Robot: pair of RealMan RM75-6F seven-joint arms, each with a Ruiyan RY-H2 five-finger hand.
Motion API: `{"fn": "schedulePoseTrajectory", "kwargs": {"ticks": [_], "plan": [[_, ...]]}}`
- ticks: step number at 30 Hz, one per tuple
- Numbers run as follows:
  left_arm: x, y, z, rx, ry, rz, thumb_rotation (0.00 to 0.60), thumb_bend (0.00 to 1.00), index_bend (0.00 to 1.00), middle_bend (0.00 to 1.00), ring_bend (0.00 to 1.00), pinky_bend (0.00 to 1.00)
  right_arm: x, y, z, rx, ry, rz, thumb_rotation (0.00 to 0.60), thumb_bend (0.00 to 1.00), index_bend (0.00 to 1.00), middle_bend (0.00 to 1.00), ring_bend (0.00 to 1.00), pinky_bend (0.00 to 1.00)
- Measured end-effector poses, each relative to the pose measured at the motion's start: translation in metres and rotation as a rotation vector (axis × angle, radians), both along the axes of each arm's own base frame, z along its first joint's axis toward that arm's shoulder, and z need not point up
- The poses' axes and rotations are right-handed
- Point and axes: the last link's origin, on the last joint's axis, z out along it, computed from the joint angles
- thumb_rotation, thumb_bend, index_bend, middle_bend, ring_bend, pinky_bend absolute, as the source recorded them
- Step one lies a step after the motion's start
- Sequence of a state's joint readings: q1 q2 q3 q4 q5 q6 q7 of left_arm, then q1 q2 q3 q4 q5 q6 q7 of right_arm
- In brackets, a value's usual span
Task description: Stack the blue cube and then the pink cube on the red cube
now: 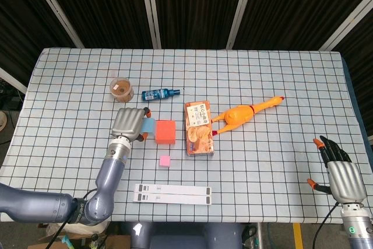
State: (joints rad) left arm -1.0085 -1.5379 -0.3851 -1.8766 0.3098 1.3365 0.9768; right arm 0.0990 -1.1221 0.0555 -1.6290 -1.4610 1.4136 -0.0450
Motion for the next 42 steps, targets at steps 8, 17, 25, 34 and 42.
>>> {"fn": "schedulePoseTrajectory", "kwargs": {"ticks": [8, 17, 25, 34, 42], "plan": [[0.023, -0.001, 0.001, 0.001, 0.026, -0.019, 0.6, 0.31, 0.36, 0.93, 0.76, 0.77, -0.001, 0.0, 0.001, -0.004, -0.002, -0.001, 0.6, 0.16, 0.1, 0.07, 0.1, 0.21], [0.042, -0.003, -0.012, -0.007, 0.036, -0.012, 0.6, 0.31, 0.36, 0.93, 0.76, 0.77, -0.003, 0.0, 0.002, -0.008, -0.006, -0.005, 0.6, 0.16, 0.1, 0.07, 0.1, 0.21], [0.045, -0.002, -0.023, 0.007, 0.051, 0.035, 0.6, 0.31, 0.36, 0.93, 0.76, 0.77, -0.005, 0.0, 0.004, -0.014, -0.011, -0.007, 0.6, 0.16, 0.1, 0.07, 0.1, 0.21], [0.048, 0.001, -0.028, 0.029, 0.071, 0.058, 0.6, 0.31, 0.36, 0.93, 0.75, 0.77, -0.006, -0.001, 0.004, -0.015, -0.011, -0.008, 0.6, 0.16, 0.1, 0.07, 0.1, 0.21], [0.053, 0.001, -0.031, 0.022, 0.068, 0.046, 0.6, 0.31, 0.36, 0.93, 0.75, 0.77, -0.005, -0.001, 0.003, -0.013, -0.008, -0.009, 0.6, 0.16, 0.1, 0.07, 0.1, 0.21]]}}
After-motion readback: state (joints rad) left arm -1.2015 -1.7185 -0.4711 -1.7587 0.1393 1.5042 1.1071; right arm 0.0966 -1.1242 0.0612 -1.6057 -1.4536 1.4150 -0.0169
